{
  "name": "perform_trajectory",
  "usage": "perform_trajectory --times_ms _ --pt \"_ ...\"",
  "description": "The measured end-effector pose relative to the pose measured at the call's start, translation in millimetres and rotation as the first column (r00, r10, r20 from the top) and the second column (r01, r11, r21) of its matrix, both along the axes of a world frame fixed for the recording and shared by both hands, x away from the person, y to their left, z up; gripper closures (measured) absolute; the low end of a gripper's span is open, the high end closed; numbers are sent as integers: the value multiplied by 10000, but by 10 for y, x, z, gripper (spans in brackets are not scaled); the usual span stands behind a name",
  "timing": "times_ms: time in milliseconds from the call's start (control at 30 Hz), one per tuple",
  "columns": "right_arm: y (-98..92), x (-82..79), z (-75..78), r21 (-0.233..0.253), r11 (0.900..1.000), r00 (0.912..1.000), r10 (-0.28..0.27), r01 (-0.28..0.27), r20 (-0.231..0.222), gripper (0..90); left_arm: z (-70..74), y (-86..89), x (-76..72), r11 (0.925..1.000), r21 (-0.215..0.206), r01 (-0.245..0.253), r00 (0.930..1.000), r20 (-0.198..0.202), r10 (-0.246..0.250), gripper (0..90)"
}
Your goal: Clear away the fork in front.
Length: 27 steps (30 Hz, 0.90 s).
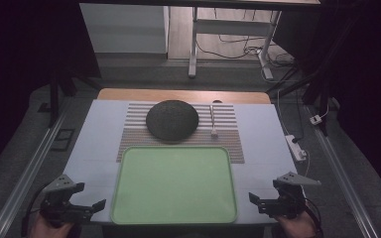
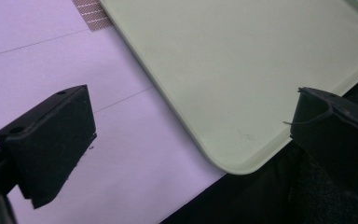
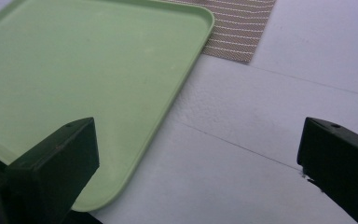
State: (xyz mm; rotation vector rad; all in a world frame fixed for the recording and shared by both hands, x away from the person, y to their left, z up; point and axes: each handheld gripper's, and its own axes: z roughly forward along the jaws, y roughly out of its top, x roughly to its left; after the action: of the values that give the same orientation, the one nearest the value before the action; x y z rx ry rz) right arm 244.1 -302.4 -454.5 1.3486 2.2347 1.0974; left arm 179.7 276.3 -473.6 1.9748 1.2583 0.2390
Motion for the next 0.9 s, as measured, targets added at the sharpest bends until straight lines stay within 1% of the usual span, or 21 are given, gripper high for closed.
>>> perform_trajectory --times_ms 33,100,233,467,700,767,833,900 --pt "-20 7 -1 234 9997 9999 69 -67 -104 0 0 16 -4 9999 -123 -11 10000 38 12 7" --pt "-23 13 -3 275 9996 9999 85 -81 -144 0 0 27 -6 9997 -223 33 10000 50 -32 7" --pt "-9 19 -4 180 9996 9996 215 -212 -188 0 -2 33 0 9994 -315 160 9999 35 -159 8" --pt "-9 28 -10 197 9995 9992 269 -264 -279 0 0 39 -7 9986 -438 290 9995 132 -284 5" --pt "-20 37 -10 314 9995 9993 112 -101 -350 0 4 40 -14 9987 -422 276 9995 192 -268 3" --pt "-11 35 -9 227 9997 9994 122 -114 -338 0 9 43 -21 9989 -405 244 9994 264 -234 1" --pt "1 35 -9 123 9998 9994 171 -167 -313 0 10 42 -24 9995 -283 166 9994 295 -158 1" --pt "12 36 -9 31 9998 9993 192 -191 -311 0 10 50 -25 9995 -298 118 9995 305 -109 1"
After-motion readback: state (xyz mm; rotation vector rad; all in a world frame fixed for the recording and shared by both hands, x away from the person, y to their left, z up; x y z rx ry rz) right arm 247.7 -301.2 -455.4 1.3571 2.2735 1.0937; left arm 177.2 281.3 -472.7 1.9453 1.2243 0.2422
